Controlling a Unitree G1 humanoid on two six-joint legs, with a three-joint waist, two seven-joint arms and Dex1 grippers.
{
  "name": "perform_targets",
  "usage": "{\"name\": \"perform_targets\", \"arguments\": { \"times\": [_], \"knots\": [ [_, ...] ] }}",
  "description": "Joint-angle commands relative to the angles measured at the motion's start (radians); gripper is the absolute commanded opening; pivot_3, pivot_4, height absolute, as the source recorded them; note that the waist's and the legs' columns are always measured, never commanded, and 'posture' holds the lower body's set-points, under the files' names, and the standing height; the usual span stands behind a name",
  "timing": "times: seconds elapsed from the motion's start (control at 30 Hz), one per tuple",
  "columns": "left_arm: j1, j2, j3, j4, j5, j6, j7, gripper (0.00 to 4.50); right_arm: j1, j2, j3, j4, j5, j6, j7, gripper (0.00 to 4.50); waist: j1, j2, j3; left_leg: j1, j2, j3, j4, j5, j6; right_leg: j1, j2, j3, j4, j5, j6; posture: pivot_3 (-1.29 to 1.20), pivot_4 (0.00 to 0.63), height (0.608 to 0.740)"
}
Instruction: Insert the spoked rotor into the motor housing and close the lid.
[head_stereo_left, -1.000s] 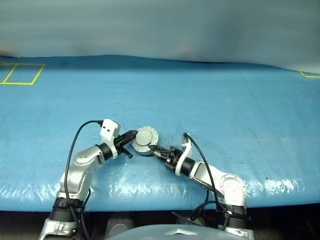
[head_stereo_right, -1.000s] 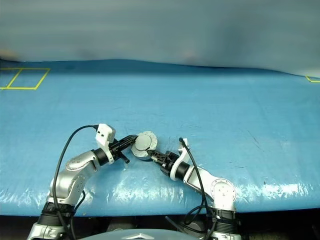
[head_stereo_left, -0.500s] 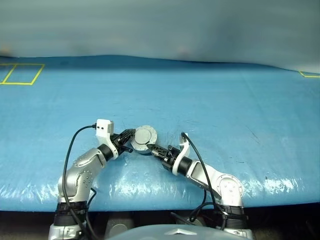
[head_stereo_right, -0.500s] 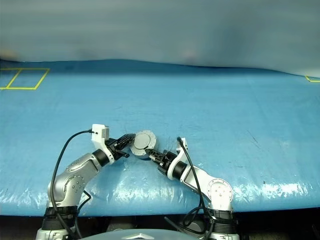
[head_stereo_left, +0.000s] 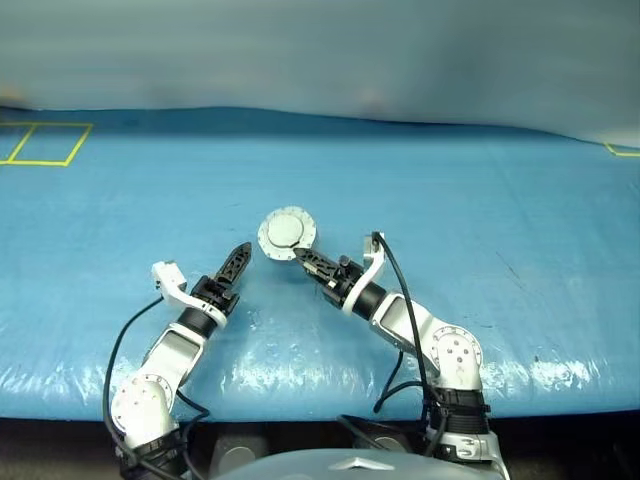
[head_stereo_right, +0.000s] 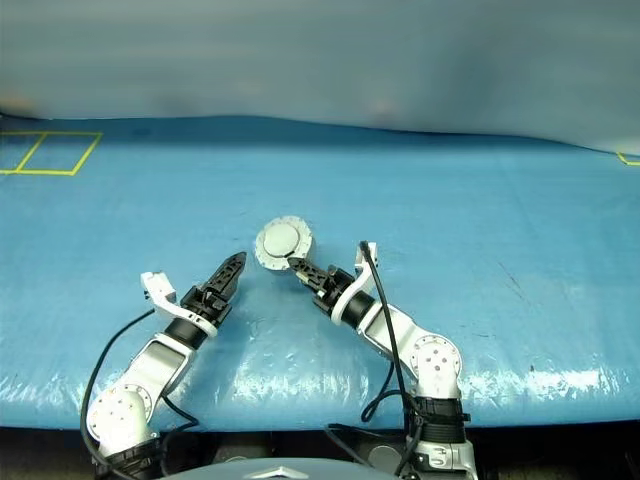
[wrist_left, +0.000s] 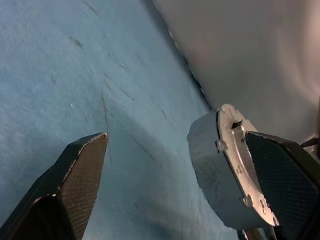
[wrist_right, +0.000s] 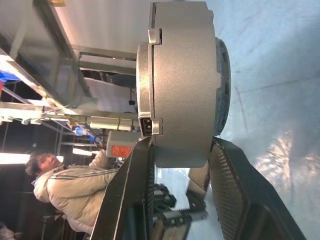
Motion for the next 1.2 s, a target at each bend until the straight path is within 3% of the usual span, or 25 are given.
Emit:
{"name": "perform_targets", "arguments": {
  "times": [0.03,0.17,0.37,0.97,1.07,1.2],
  "knots": [
    [0.021,-0.041,-0.023,-0.052,-0.168,-0.011,0.028,4.50,-0.045,0.040,0.009,-0.063,0.061,-0.022,0.036,1.23,0.000,0.000,0.000,0.000,0.000,0.000,0.000,0.000,0.000,0.000,0.000,0.000,0.000,0.000,0.000,0.00,0.150,0.740],
    [0.036,-0.058,-0.059,-0.055,-0.302,-0.051,0.013,4.50,-0.055,0.041,0.028,-0.078,0.079,-0.021,0.032,1.23,-0.001,0.000,0.000,0.000,0.000,0.000,0.000,0.000,0.000,0.000,0.000,0.000,0.000,0.001,-0.002,0.00,0.150,0.740],
    [0.038,-0.054,-0.104,-0.013,-0.395,-0.118,0.061,4.50,-0.051,0.026,0.050,-0.093,0.100,-0.016,0.029,1.23,0.000,0.000,0.000,0.000,0.000,0.000,0.000,0.000,0.000,0.000,0.000,0.000,0.000,0.002,-0.003,0.00,0.150,0.740],
    [0.007,-0.026,-0.226,0.038,-0.483,-0.205,0.055,4.50,0.010,-0.022,0.121,-0.120,0.149,0.013,0.005,1.23,0.001,0.000,0.000,0.000,0.000,0.000,0.001,0.000,0.000,0.000,0.000,0.000,0.000,0.002,-0.003,0.00,0.150,0.740],
    [0.020,-0.019,-0.230,0.031,-0.505,-0.202,0.051,3.87,0.009,-0.026,0.121,-0.120,0.140,0.008,0.007,1.23,0.000,0.000,0.000,0.000,0.000,0.000,0.001,0.000,0.000,0.000,0.000,0.000,0.000,0.002,-0.003,0.00,0.150,0.740],
    [0.025,-0.008,-0.222,0.020,-0.520,-0.211,0.044,2.60,0.008,-0.044,0.132,-0.134,0.044,-0.011,0.038,1.23,0.001,0.000,0.000,0.000,0.000,0.000,0.001,0.000,0.000,0.000,0.000,0.000,0.000,0.002,-0.004,0.00,0.150,0.740]
  ]
}}
